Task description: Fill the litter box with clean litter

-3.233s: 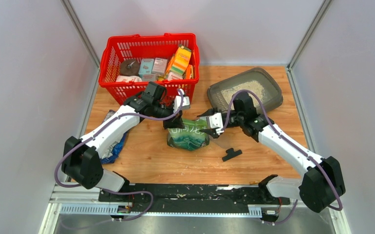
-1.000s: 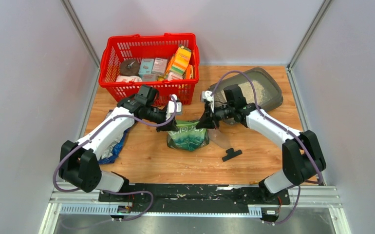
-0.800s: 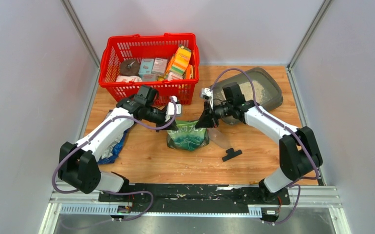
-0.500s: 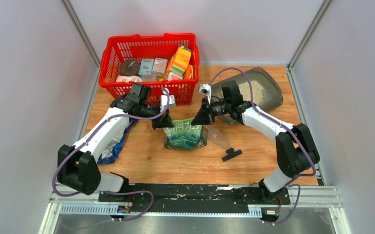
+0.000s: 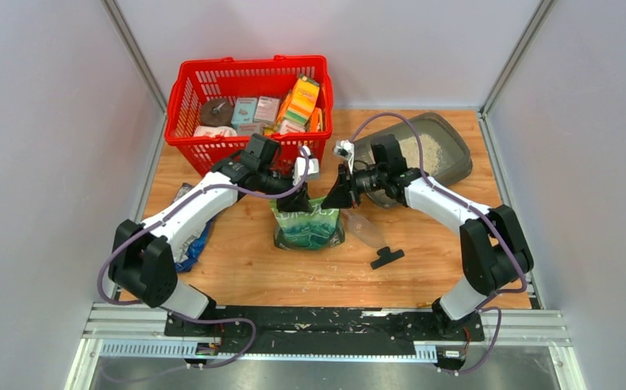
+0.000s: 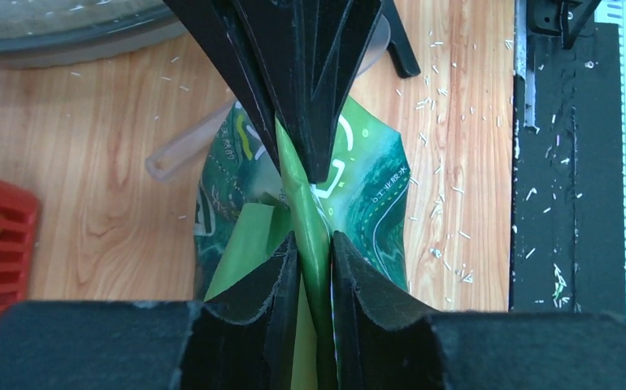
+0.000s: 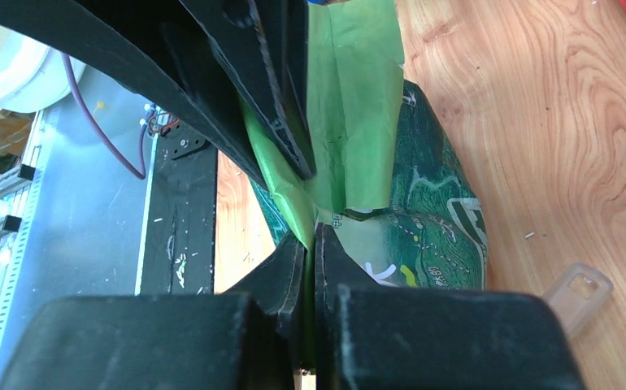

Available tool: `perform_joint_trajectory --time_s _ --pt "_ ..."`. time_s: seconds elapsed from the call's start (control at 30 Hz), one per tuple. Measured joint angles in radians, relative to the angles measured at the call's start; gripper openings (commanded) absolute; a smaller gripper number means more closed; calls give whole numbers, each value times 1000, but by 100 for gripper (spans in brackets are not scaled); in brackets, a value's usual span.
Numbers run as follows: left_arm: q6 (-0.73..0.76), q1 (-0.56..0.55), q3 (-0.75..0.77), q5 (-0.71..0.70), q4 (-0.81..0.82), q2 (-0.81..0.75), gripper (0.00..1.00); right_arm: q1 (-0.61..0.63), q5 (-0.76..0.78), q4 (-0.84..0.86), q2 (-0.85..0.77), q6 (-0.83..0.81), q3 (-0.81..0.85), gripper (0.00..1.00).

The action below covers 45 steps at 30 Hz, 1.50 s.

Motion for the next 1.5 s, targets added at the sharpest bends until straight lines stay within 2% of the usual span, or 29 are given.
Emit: perform_joint_trajectory --time_s 0.27,0.37,0.4,0.47,0.5,0.67,0.7,0.77,0.9,0.97,1.1,1.2,1.27,1.37,1.5 --pt "-26 -30 71 6 18 96 25 -3 0 -19 0 -45 2 0" --pt "-40 -35 81 8 22 110 14 -3 -1 -22 0 -52 2 1" --pt "-44 -36 84 9 22 113 8 -3 -1 -25 0 -55 2 2" --pt "-55 -38 84 9 24 117 2 -5 0 -30 0 -56 3 6" --pt "-59 -39 84 9 24 118 0 -7 1 -35 0 -57 4 26" --pt "-95 -44 84 19 26 121 0 -20 40 -83 -3 -50 35 74" --pt "-102 -45 84 19 26 121 0 -33 53 -92 -12 -43 43 88" --pt "-114 -45 84 22 26 122 0 -71 89 -118 -49 -32 58 94" --pt "-141 -45 84 24 26 127 0 -209 153 -245 -211 -152 97 90" --pt "-154 -45 84 27 29 130 0 -254 174 -357 -304 -317 113 87" --pt "-174 -45 84 31 32 135 0 -246 191 -694 -428 -743 96 70" --pt "-186 -45 89 31 32 142 0 -236 240 -951 -418 -1018 16 66" --pt "-193 -45 95 31 29 147 0 -244 281 -1038 -366 -1121 -53 65" --pt "-203 -45 98 35 29 154 0 -257 339 -1092 -297 -1220 -151 62" --pt "-216 -45 106 39 24 164 0 -260 380 -1073 -261 -1275 -190 61"
